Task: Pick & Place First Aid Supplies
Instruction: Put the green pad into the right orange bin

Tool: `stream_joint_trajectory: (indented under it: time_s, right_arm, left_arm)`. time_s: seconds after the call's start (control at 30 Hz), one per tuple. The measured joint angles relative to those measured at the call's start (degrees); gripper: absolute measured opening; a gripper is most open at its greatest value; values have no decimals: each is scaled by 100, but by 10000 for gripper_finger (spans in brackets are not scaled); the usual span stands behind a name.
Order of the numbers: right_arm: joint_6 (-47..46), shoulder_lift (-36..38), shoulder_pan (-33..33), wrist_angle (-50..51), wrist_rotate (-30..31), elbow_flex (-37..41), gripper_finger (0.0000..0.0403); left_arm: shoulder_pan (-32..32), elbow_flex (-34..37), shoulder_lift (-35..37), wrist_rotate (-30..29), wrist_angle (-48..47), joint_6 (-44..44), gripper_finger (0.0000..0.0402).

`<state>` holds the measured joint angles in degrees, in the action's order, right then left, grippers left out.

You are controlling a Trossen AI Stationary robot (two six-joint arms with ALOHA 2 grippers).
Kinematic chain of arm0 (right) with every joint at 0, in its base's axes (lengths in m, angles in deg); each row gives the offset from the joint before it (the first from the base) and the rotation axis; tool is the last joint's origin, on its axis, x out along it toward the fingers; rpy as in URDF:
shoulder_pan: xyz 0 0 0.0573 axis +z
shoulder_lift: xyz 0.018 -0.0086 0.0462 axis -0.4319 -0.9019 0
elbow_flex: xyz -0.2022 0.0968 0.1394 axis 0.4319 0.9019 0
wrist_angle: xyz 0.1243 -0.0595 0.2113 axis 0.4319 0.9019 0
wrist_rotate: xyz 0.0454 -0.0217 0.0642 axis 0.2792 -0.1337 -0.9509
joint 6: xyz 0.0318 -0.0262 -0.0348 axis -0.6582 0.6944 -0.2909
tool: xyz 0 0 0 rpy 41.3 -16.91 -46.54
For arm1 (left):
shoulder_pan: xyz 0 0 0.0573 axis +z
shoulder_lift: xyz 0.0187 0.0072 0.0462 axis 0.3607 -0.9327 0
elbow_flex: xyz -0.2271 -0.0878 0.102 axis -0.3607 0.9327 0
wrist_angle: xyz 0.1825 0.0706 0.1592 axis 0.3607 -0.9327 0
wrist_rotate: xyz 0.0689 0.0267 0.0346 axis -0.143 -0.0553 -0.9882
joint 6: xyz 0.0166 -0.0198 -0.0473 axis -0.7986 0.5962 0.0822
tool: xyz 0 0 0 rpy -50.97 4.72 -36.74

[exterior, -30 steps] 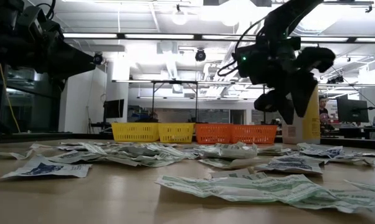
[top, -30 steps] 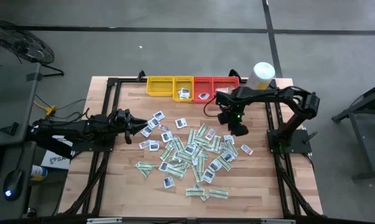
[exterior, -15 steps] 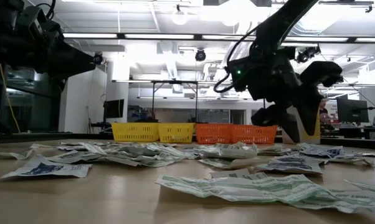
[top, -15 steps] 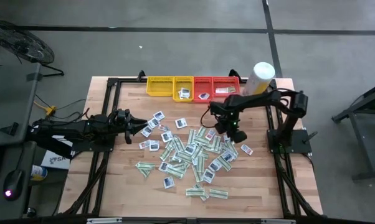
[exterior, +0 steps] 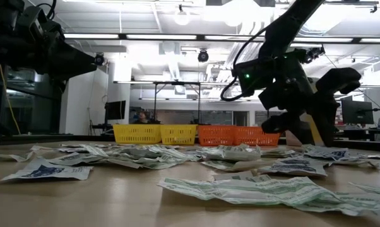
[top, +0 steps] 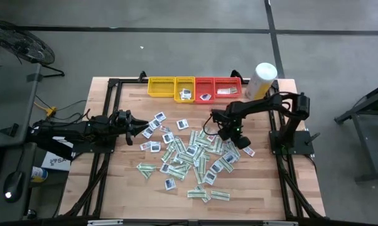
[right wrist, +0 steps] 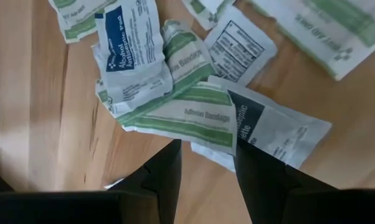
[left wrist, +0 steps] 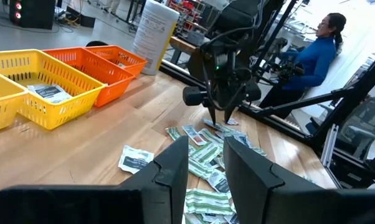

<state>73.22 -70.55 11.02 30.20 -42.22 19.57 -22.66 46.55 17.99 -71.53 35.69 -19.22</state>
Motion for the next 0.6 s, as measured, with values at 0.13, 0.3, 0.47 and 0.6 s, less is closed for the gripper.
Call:
stream_joint_trajectory:
  time_s: [0.13,0.3,0.47,0.6]
  right_arm:
    - [-203,1,39,-31,-7,1,139]
    - [-247,1,39,-56,-10,1,139]
    - [-292,1,39,-100,-56,1,139]
    - [-304,1,39,-119,-82,1,139]
  left_arm:
    - [0,0,0,0,0,0,101]
    - [0,0,0,0,0,0,101]
    - [0,0,-1,0,1,0,101]
    - [0,0,0,0,2,0,101]
